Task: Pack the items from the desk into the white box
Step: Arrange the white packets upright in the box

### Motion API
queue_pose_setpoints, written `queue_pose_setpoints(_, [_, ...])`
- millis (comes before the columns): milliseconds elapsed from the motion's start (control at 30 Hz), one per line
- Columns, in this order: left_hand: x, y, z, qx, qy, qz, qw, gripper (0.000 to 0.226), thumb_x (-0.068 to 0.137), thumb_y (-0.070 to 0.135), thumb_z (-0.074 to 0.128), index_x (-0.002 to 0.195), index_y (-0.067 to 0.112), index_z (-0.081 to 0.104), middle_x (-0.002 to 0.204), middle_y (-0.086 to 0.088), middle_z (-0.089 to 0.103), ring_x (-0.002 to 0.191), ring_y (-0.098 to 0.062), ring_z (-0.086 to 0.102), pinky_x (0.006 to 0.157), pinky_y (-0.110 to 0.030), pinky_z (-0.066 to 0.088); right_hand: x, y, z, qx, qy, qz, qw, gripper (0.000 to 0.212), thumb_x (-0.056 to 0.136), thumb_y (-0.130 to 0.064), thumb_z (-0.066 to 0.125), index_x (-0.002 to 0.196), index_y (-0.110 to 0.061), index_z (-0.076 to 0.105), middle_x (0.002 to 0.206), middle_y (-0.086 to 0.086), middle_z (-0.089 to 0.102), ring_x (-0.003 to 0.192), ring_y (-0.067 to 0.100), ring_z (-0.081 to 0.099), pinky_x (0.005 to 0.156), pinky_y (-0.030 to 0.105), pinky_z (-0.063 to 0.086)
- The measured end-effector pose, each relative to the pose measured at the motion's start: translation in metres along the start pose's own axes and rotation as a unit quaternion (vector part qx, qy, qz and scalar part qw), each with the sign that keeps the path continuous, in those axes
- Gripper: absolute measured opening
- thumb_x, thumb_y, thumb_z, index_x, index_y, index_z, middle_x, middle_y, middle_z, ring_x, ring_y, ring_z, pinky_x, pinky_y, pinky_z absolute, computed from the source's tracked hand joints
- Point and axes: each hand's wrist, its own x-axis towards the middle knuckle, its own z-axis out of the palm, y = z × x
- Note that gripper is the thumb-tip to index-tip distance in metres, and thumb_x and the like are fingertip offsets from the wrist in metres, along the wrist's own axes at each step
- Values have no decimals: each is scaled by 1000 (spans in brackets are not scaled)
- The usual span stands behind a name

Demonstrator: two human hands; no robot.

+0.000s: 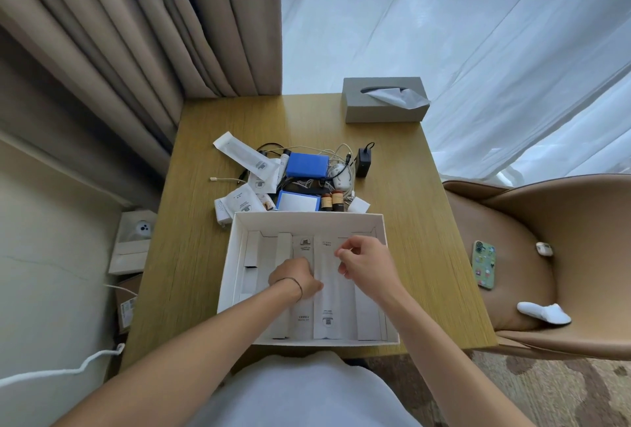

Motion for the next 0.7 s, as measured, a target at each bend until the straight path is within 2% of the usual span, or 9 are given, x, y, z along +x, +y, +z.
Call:
queue_pose_setpoints(100, [-11,-2,-20,-25,-5,27,999,23,87,42,66,102,25,68,100,4,70,94,-17,65,84,-34,55,8,-14,3,11,0,-12,1000,14,92,-18,62,84,-17,73,66,1,74,70,21,71,74,43,61])
queue_pose_setpoints(167, [-19,-2,-36,-49,9,49,998,21,87,42,64,101,28,68,98,6,69,93,-16,65,87,-37,55,15,-27,5,9,2,-30,999,13,93,-18,63,85,-18,73,67,1,74,66,15,70,72,39,61])
queue_pose_setpoints(267, [-31,-2,-62,-90,46,78,992,21,86,44,61,99,30,69,97,6,69,92,-16,65,83,-34,55,26,-48,8,11,-2,-51,999,13,94,-16,62,88,-16,73,69,1,74,60,7,66,69,33,59])
queue_pose_setpoints(367, [-40,-6,-87,-130,87,95,983,20,88,44,59,100,32,69,95,8,70,88,-13,65,77,-30,54,40,-70,11,15,-8,-60,998,13,95,-16,62,89,-16,74,70,2,74,64,12,68,73,37,60])
queue_pose_setpoints(533, [-43,-26,-119,-196,167,98,961,3,90,37,62,88,35,64,81,15,68,77,0,61,59,-20,45,72,-106,24,4,-13,-77,997,15,93,-18,61,83,-20,73,67,0,74,65,15,70,72,40,59])
queue_pose_setpoints(633, [-34,-43,-137,-227,191,84,951,10,89,33,63,80,34,63,78,14,68,77,-4,63,64,-25,51,102,-129,37,-28,-11,-85,996,17,91,-18,59,80,-18,73,67,0,74,66,20,70,65,35,56])
queue_pose_setpoints(700, [-25,-52,-148,-234,202,76,948,15,90,30,63,75,34,62,77,15,67,74,-3,63,59,-23,48,123,-143,48,-55,-5,-91,994,19,88,-15,57,79,-10,73,71,7,75,65,24,66,60,34,52])
